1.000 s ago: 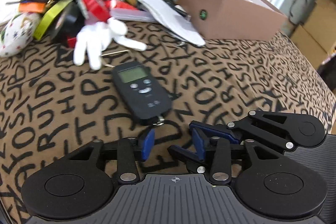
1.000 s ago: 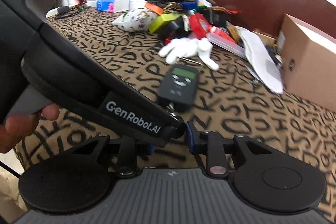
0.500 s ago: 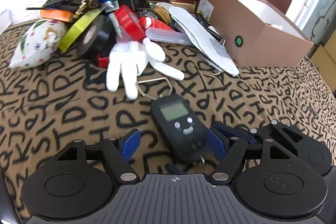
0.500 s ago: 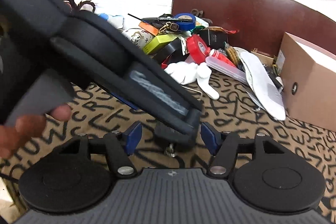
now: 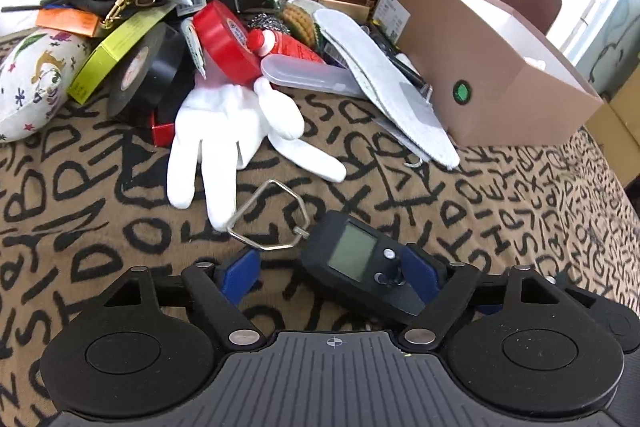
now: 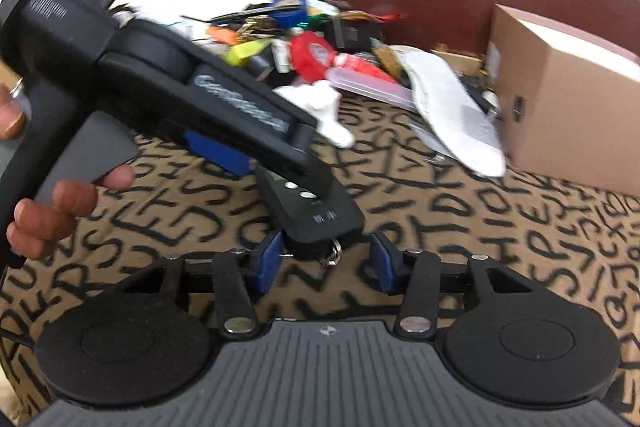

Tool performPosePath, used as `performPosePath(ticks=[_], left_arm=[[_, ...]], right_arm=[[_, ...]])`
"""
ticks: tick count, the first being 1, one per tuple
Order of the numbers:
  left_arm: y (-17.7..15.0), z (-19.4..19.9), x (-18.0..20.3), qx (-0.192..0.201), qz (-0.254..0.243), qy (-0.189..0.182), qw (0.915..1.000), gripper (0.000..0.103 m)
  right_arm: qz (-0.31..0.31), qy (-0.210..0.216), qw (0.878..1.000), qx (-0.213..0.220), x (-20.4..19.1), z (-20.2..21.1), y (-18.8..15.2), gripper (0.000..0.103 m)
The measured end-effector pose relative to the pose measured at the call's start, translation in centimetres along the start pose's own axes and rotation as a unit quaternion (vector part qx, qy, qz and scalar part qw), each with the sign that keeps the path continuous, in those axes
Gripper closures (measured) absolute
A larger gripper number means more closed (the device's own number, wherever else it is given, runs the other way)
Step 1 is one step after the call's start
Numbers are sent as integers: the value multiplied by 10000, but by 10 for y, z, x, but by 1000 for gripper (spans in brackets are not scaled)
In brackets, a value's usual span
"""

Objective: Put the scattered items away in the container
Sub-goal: 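Lift the black luggage scale out of the pile with both grippers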

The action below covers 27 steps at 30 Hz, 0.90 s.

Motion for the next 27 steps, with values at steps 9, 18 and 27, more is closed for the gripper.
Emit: performPosePath(ticks=[9,18,27], left_arm=[[7,-7,11,23,-135,-193,9997,36],[7,-13,22,-32,-235,-170,9996,32],[3,-12,29,34,-468,32,9989,34]], right_arm=[[136,115,9998,40,-5,-10,5,42],[220,140,9997,-34,-13,-20,6,43],[155,137,9998,-8,-12,-26,9,48]])
Point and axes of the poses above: each gripper's, at about its wrist camera, not at the fingertips, and z roughly against the way its jaws point, x to its right, y to its top, the point moved 8 cm from there along -z, roughly the way its jaws point, and after that the axes turned 6 degrees about x, right-handed, at the moved point
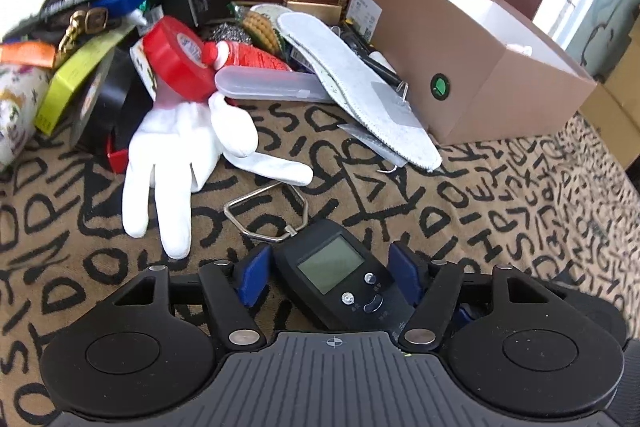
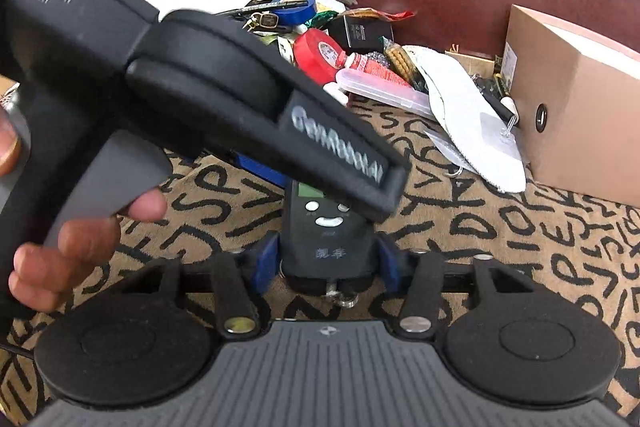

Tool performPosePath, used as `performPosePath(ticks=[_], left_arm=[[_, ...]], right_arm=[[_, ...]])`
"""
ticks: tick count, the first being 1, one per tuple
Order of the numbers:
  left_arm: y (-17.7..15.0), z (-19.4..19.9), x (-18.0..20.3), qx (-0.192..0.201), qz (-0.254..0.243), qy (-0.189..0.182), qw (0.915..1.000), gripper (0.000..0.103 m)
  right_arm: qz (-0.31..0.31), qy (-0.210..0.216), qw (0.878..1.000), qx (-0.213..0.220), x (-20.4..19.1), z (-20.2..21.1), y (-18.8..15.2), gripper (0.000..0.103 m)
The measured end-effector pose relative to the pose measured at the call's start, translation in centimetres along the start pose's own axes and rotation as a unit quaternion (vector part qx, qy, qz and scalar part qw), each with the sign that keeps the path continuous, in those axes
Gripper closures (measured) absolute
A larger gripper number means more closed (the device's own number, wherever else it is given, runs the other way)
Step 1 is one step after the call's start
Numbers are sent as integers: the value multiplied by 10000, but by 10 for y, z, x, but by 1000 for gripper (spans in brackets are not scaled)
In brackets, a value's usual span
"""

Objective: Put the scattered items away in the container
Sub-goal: 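Lift the black luggage scale out of the pile with both grippers, then carry the luggage scale with both grippers over the cardboard box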

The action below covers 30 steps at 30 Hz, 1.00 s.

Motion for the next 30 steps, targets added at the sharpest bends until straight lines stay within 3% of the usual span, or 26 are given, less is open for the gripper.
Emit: performPosePath(ticks=[7,13,30], left_arm=[[-7,11,11,-70,-10,-58,10000,38],[5,27,34,117,-131,-148,9997,38],[151,52,130,1440,-813,-469,9851,35]], right_arm=[[-58,-15,10000,-38,0,18,-4,49],[-37,-140,9997,172,8,41,7,49],[102,-911,9855,1425,100,83,124,49]])
Point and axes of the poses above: each gripper's, at about its wrist camera, not at the fingertips, and z roughly against the way its jaws point, x to its right, y to its top, the point moved 8 cm from there along -z, roughly the way its jaws point, and after that the axes turned 6 degrees about x, right-handed, at the moved point
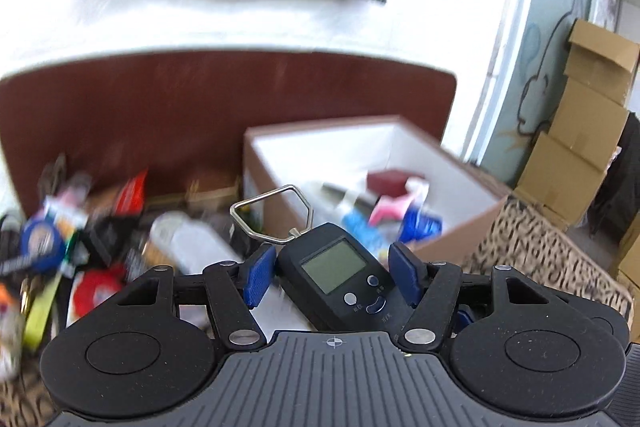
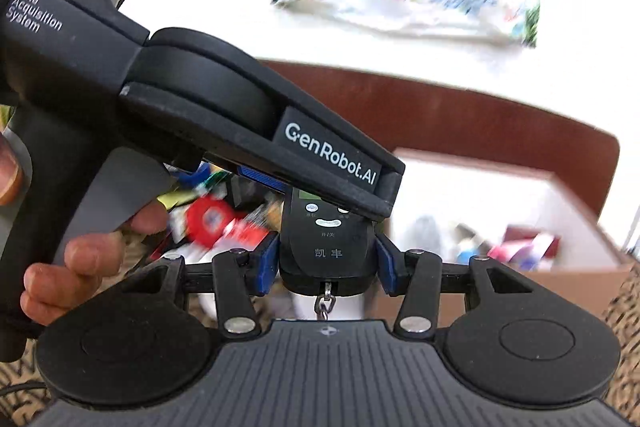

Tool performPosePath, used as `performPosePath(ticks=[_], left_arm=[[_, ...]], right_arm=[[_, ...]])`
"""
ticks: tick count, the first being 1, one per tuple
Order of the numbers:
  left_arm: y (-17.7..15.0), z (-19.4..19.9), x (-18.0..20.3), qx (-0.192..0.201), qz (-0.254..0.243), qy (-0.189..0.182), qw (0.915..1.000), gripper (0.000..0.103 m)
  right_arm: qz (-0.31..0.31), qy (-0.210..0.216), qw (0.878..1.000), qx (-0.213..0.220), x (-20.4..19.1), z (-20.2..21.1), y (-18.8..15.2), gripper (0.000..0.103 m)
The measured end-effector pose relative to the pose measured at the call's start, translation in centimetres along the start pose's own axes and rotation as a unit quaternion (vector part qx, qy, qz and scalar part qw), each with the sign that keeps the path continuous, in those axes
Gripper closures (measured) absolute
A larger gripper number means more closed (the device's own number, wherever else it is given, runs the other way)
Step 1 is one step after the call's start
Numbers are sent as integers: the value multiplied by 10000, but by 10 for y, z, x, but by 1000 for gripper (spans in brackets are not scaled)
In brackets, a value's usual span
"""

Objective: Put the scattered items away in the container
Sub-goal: 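Carry the luggage scale with both grippers over the cardboard box, then open both grippers to drop the luggage scale into the box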

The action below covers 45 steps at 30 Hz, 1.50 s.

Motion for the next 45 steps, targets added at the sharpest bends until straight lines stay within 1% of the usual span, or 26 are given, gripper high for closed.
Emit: performPosePath(ticks=[4,7,9,10,13,16,19,26,29,35,36,37,38,40,41,42,43,45], left_arm=[[33,-24,9,105,26,-102,9999,35],[54,-46,14,132,75,-223,9996,35],[64,-62,16,102,147,-277,9995,34],[68,-71,16,82,196,-303,9993,30],[73,-98,16,3,299,-430,9986,30],[70,-127,17,-172,451,-541,9974,29],[60,-156,16,-391,599,-600,9956,29],[31,-213,17,-918,521,-599,9926,29],[22,-230,17,-1090,533,-611,9907,29],[11,-246,17,-1249,515,-616,9889,28],[11,-247,16,-1263,510,-615,9888,27],[10,-248,16,-1274,507,-624,9886,23],[11,-248,16,-1283,497,-666,9883,16],[14,-242,15,-1207,460,-752,9888,11],[17,-236,15,-1128,426,-792,9895,8],[19,-232,16,-1056,382,-827,9902,8],[20,-227,16,-985,343,-851,9909,5],[22,-218,15,-866,325,-855,9920,3]], right_arm=[[129,-182,9996,163,25,-13,23,49],[193,-312,9991,207,45,-28,35,49],[214,-344,9990,172,56,-38,39,49],[230,-345,9990,137,63,-43,40,49],[278,-401,9988,35,79,-58,41,49],[225,-462,9987,-74,93,-71,32,49],[173,-515,9983,-226,106,-88,19,49],[-183,-523,9964,-638,128,-118,-21,49],[-267,-526,9952,-780,133,-125,-32,49],[-419,-518,9936,-910,136,-134,-45,49],[-429,-516,9934,-925,135,-135,-46,48],[-431,-506,9933,-947,134,-136,-48,48],[-415,-487,9935,-946,133,-136,-48,48],[-248,-564,9945,-851,132,-138,-45,38],[-134,-666,9945,-793,131,-136,-43,26],[-27,-759,9945,-723,130,-134,-41,17],[55,-817,9944,-661,129,-131,-39,15],[143,-852,9943,-626,124,-125,-36,11]])
Point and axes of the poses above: each gripper's, at about its wrist camera, not at the fingertips, and z roughly against the way its jaws point, x to its right, y to its top, the point moved 8 cm from there along -z, roughly the way its jaws point, and after that the axes turned 6 degrees about x, right-handed, at the moved point
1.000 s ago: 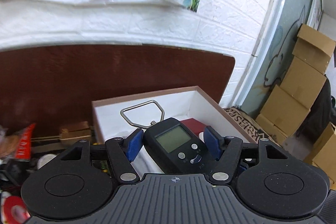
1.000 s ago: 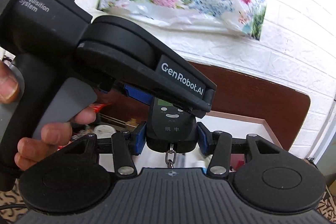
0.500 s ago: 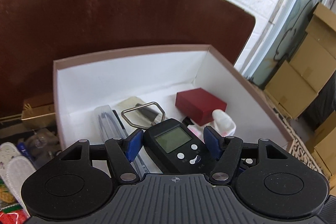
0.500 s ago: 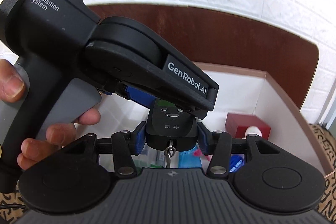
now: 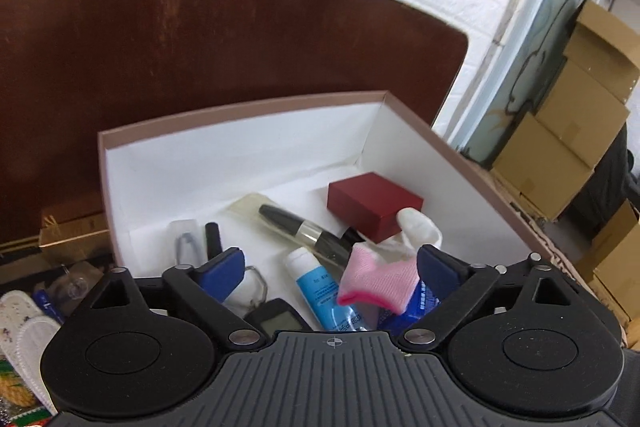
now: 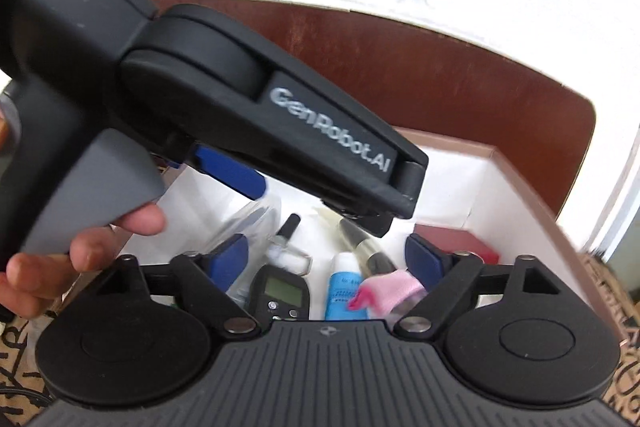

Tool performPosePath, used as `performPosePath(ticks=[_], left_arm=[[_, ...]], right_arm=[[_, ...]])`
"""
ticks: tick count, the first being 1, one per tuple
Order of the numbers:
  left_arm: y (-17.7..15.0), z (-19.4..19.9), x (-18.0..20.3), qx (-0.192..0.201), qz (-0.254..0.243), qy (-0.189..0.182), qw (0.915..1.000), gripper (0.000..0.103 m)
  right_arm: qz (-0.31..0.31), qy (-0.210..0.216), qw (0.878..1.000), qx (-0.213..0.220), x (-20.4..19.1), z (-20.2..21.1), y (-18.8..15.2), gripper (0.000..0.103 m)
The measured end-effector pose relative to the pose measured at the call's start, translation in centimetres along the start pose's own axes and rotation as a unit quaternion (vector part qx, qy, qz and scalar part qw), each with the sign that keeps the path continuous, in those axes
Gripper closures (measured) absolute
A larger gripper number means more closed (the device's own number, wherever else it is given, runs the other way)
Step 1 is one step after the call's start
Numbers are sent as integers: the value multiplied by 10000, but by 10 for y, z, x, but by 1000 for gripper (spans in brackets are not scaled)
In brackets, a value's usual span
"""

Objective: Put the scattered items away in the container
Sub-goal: 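Open both grippers to drop the luggage scale into the box, then move both grippers back over the pile of items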

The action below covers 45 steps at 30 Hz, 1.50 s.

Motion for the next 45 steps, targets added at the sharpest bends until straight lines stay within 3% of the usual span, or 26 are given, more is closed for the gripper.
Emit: performPosePath(ticks=[6,18,21,25,37,45], left_arm=[[-9,24,0,203,-23,126,9997,0],[-27,53,10,288,-401,435,9978,0],[-33,63,11,321,-478,494,9971,0],[-46,77,13,331,-574,585,9961,0],[-73,135,14,564,-339,694,9954,0],[-124,185,-9,622,92,900,9940,0]], right_arm=[[261,-124,9996,-4,-14,19,0,4],[400,-186,9990,-103,-33,40,-5,1],[361,-192,9991,-115,-6,40,-9,0],[367,-159,9991,-118,-9,40,-6,0],[651,-123,9977,113,-50,77,9,0],[836,212,9962,132,-102,106,-13,0]])
Point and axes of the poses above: each gripper's, at about its wrist camera, not at the fingertips, and z roughly against the way its jaws point, x to its right, y to its top, the point moved 8 cm from there along -z, roughly the way its jaws point, and after that the axes turned 6 degrees about x, right-handed, at the moved point
